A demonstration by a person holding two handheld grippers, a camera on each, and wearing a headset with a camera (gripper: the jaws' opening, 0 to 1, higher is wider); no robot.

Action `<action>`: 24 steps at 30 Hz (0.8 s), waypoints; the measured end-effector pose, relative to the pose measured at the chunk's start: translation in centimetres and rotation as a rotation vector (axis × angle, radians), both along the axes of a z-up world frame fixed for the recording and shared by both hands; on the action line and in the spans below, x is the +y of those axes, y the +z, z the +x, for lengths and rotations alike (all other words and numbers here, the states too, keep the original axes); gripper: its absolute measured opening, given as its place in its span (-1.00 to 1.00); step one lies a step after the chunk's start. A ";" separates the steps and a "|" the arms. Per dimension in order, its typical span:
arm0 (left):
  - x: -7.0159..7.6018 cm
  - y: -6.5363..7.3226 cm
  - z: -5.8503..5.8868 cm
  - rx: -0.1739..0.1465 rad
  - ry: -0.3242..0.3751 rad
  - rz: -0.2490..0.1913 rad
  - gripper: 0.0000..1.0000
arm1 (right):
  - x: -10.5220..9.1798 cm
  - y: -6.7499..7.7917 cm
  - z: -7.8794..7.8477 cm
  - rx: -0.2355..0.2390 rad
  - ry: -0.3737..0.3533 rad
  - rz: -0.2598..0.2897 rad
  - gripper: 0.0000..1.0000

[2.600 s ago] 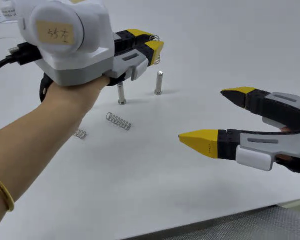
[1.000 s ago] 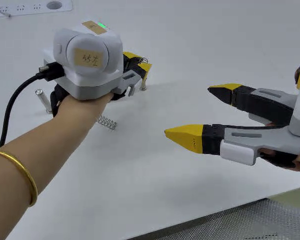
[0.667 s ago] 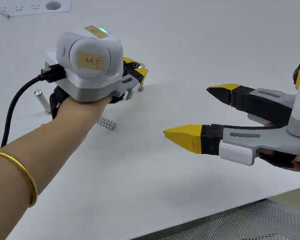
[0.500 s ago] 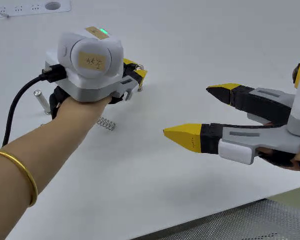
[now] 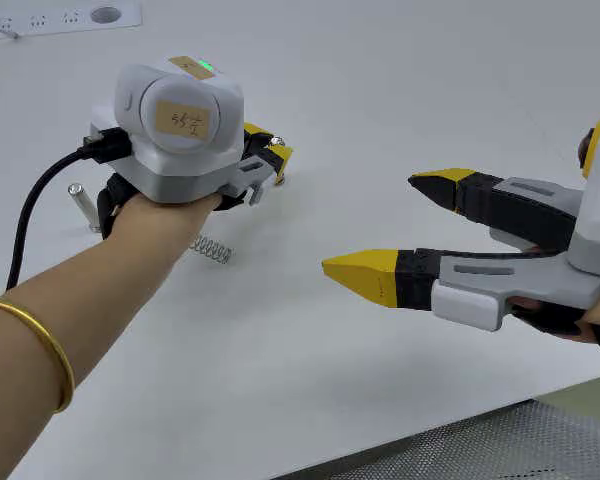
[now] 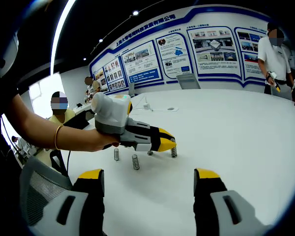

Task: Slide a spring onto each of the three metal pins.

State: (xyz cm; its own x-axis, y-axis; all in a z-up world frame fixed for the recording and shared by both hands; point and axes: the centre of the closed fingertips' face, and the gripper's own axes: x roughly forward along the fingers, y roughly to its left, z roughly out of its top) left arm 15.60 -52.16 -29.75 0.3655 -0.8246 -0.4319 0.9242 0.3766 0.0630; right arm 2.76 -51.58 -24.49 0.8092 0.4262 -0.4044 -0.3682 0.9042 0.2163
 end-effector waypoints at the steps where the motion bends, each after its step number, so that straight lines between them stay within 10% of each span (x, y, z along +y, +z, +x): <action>1: 0.0 0.0 0.0 0.002 -0.001 -0.001 -0.72 | 0.0 0.0 0.0 0.000 0.000 -0.001 0.50; 24: 2.1 4.2 0.2 0.040 0.050 -0.085 -0.01 | 0.3 -0.2 0.4 0.014 0.024 -0.039 0.52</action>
